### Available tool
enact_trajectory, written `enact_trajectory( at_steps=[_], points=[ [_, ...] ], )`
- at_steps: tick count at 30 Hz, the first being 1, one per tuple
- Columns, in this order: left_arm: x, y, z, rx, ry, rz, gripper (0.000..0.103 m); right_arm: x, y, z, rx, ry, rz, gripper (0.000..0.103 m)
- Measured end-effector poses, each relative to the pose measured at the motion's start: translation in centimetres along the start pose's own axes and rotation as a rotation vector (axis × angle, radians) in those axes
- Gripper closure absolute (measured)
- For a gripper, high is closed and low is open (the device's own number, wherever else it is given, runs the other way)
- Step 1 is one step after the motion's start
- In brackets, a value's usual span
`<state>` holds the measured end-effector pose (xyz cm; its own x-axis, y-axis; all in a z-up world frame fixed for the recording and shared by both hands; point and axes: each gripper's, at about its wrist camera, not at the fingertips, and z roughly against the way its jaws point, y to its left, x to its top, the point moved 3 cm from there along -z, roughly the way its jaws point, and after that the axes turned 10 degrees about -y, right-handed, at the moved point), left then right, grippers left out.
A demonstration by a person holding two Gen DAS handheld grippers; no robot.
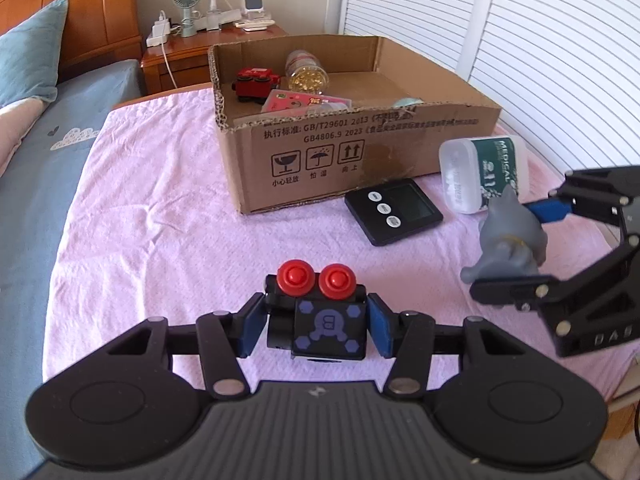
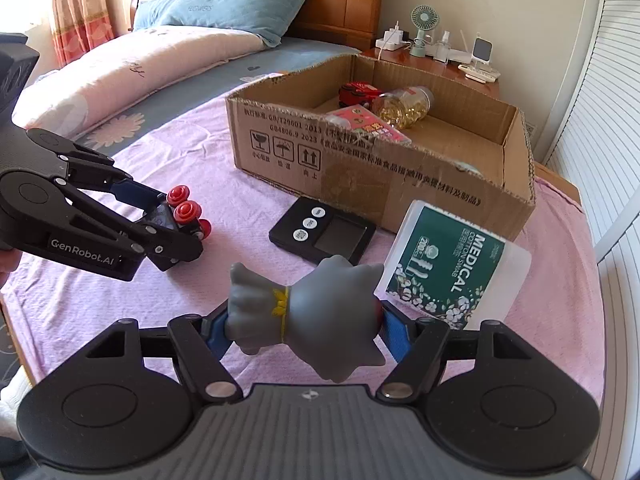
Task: Organize rigid objects
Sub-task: 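Carry the grey elephant into the box with the right tool and release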
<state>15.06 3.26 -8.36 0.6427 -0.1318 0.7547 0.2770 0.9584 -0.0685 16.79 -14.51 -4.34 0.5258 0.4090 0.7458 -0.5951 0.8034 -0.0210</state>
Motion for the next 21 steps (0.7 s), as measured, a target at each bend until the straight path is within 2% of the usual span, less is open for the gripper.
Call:
enact_trajectory(
  at_steps=[5,11,16,21],
  points=[
    [1.2,0.3,1.7,-0.028,-0.004,-0.029,0.050,2.2,-0.8,2.2,0.008,-0.046,-0.003,0.027],
    [3.0,0.2,2.9,-0.051,-0.038,-0.051,0.050,6.7,-3.2,3.2,-0.033,-0.140,-0.001,0.027],
    [3.9,0.4,3.1,-0.059,-0.048,-0.070,0.050,10.5,-6.2,0.6,-0.090,-0.153,-0.008,0.027],
    [4.7,1.1,3.0,-0.051,-0.057,-0.079,0.050,13.0,-9.6,-3.9,-0.138,-0.097,-0.044,0.027]
  ],
)
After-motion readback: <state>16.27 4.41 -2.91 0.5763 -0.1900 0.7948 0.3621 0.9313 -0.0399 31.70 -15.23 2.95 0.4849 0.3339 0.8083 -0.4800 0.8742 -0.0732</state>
